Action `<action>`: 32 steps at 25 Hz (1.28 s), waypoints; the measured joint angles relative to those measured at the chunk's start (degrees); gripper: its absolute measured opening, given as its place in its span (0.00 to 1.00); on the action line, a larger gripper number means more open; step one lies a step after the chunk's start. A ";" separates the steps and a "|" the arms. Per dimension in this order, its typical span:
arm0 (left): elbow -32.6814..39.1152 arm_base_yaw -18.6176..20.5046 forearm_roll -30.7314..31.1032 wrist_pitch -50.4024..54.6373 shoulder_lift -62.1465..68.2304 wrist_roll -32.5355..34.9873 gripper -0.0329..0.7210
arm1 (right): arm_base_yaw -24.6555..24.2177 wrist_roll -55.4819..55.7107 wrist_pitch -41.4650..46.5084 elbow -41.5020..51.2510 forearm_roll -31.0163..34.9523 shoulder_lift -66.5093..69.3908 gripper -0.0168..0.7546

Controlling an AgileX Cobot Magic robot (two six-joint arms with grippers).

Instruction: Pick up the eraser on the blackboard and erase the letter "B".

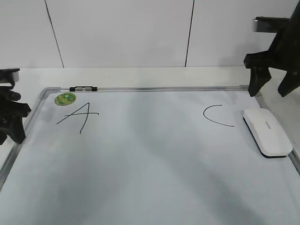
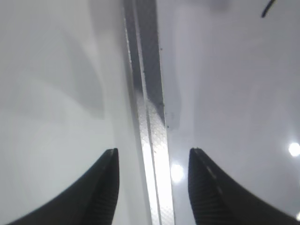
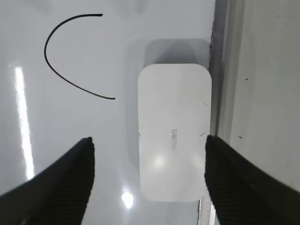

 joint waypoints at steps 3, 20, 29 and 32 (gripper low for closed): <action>-2.83 0.00 0.66 5.03 -1.53 0.00 0.52 | 0.00 0.00 0.11 0.00 0.26 -1.65 0.77; -4.37 0.00 2.91 14.68 -14.79 0.00 0.52 | 0.00 0.00 0.94 10.53 2.67 -26.86 0.76; 2.24 0.00 4.31 15.17 -31.56 0.00 0.49 | 0.00 -0.60 1.66 20.90 2.67 -44.64 0.76; 4.94 0.00 4.31 15.52 -37.78 0.00 0.48 | 0.00 -0.70 1.76 23.87 2.67 -49.94 0.76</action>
